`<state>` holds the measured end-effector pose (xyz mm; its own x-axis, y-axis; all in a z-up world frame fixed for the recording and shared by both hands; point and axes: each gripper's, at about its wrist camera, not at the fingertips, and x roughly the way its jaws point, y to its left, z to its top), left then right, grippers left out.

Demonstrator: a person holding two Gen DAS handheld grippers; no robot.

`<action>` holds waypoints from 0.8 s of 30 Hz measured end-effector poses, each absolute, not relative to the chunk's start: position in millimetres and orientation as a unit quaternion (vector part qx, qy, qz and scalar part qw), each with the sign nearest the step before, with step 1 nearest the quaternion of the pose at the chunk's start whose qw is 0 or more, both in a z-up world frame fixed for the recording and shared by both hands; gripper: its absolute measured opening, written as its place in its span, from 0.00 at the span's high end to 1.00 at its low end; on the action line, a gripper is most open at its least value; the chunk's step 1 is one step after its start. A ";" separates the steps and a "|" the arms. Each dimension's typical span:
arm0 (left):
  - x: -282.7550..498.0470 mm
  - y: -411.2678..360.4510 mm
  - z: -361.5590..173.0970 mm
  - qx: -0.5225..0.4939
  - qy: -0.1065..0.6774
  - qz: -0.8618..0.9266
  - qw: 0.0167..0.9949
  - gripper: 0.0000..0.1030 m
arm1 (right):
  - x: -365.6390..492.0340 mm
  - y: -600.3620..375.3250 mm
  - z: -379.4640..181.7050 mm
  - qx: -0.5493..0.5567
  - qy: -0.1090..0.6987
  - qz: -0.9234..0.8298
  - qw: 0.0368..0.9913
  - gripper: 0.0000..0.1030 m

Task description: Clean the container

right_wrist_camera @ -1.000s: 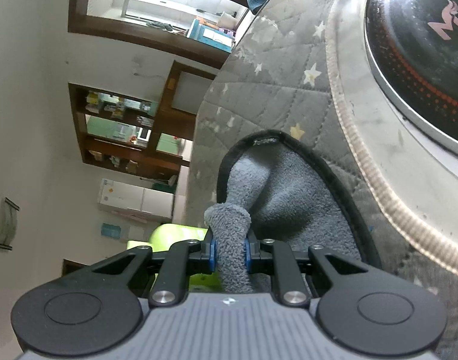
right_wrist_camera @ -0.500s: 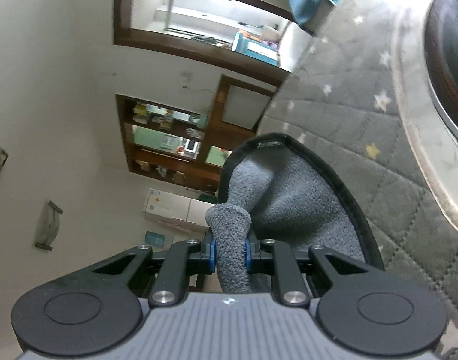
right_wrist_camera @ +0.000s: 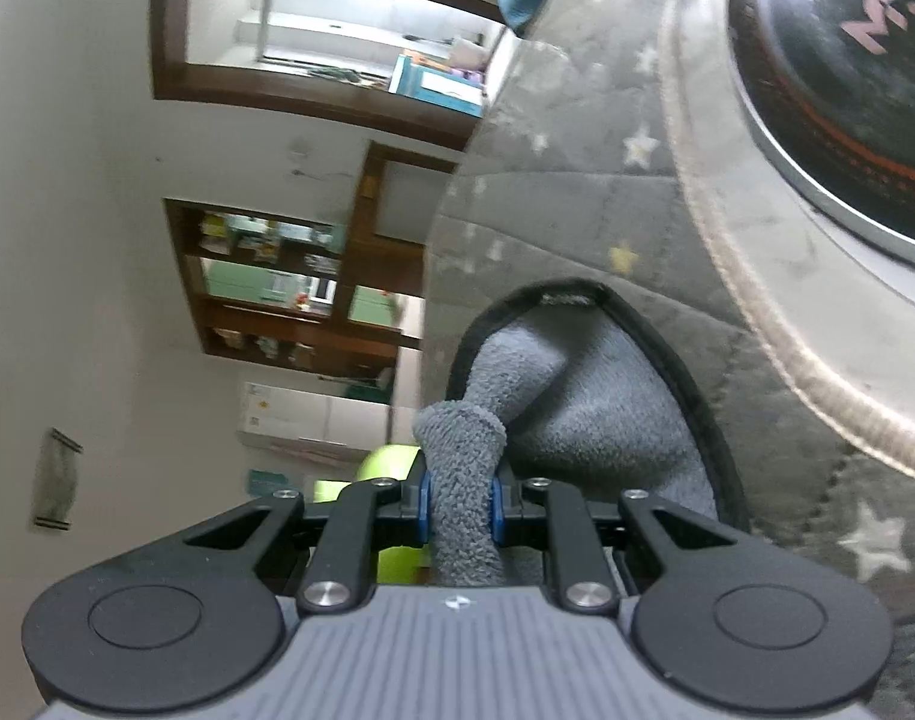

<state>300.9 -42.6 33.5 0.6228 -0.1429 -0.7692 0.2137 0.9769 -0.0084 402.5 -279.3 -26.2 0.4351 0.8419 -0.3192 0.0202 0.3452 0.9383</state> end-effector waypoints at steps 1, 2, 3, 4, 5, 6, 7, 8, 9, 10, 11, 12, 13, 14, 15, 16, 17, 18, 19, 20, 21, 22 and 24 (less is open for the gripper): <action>301.3 -43.2 33.5 0.042 0.423 -0.099 0.900 0.00 | 402.2 -279.7 -29.2 0.486 0.445 0.293 0.692 0.83; 301.8 -43.6 33.5 0.042 0.424 -0.098 0.900 0.00 | 401.9 -280.1 -32.1 0.483 0.450 0.290 0.693 0.83; 302.2 -44.1 33.7 0.042 0.424 -0.097 0.900 0.00 | 401.6 -280.6 -35.0 0.480 0.455 0.286 0.694 0.83; 301.6 -43.4 33.7 0.042 0.424 -0.096 0.900 0.00 | 401.5 -281.0 -32.5 0.479 0.454 0.287 0.694 0.83; 300.3 -42.0 33.7 0.041 0.424 -0.095 0.900 0.00 | 402.3 -280.8 -30.0 0.479 0.451 0.290 0.695 0.83; 300.2 -42.6 33.9 0.041 0.425 -0.093 0.899 0.00 | 402.5 -281.0 -23.9 0.477 0.445 0.296 0.697 0.83; 300.3 -43.4 34.2 0.041 0.426 -0.092 0.899 0.00 | 403.8 -280.3 -16.3 0.474 0.438 0.303 0.700 0.83; 300.6 -44.3 34.4 0.040 0.427 -0.090 0.899 0.00 | 405.1 -279.4 -8.9 0.471 0.432 0.312 0.703 0.83; 300.7 -44.7 34.5 0.040 0.427 -0.089 0.899 0.00 | 406.5 -278.4 -1.5 0.468 0.425 0.320 0.706 0.83; 301.0 -45.2 34.7 0.040 0.428 -0.087 0.899 0.00 | 408.3 -276.8 6.0 0.462 0.420 0.328 0.709 0.83; 301.4 -45.3 34.9 0.039 0.429 -0.086 0.899 0.00 | 410.2 -275.2 13.5 0.457 0.416 0.335 0.711 0.83; 301.4 -44.4 35.2 0.038 0.429 -0.085 0.898 0.00 | 412.0 -273.6 19.0 0.451 0.415 0.341 0.713 0.83; 301.4 -43.7 35.4 0.038 0.430 -0.083 0.898 0.00 | 413.7 -272.0 24.4 0.446 0.415 0.346 0.714 0.83; 301.7 -43.9 35.6 0.037 0.431 -0.080 0.898 0.00 | 416.1 -269.9 26.0 0.441 0.418 0.347 0.714 0.83; 301.9 -43.6 35.7 0.037 0.432 -0.078 0.898 0.00 | 418.4 -267.8 27.6 0.437 0.421 0.349 0.715 0.83; 302.2 -43.9 35.8 0.036 0.433 -0.076 0.897 0.00 | 420.7 -265.7 29.1 0.432 0.424 0.350 0.715 0.83; 302.3 -44.3 35.9 0.035 0.434 -0.075 0.897 0.00 | 422.2 -265.1 28.4 0.432 0.426 0.351 0.713 0.83; 302.2 -43.8 36.0 0.035 0.435 -0.073 0.897 0.00 | 423.7 -264.6 27.6 0.432 0.428 0.351 0.712 0.83; 302.2 -43.3 36.2 0.034 0.435 -0.071 0.897 0.00 | 424.6 -265.7 25.4 0.435 0.431 0.351 0.709 0.83; 302.3 -43.0 36.4 0.033 0.436 -0.069 0.896 0.00 | 425.5 -266.8 23.2 0.438 0.433 0.350 0.706 0.83; 302.7 -43.0 36.6 0.033 0.438 -0.067 0.896 0.00 | 427.3 -267.1 20.4 0.440 0.438 0.347 0.703 0.83; 303.0 -42.8 36.7 0.032 0.439 -0.065 0.896 0.00 | 428.6 -266.9 17.1 0.440 0.442 0.345 0.701 0.82; 303.9 -42.7 36.9 0.031 0.441 -0.063 0.895 0.00 | 431.5 -267.1 9.5 0.439 0.453 0.339 0.698 0.82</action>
<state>303.9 -42.7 36.9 0.6034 -0.0854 -0.7929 0.1406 0.9901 0.0004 431.5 -267.1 9.5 0.3604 0.8706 -0.3350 -0.0766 0.3855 0.9195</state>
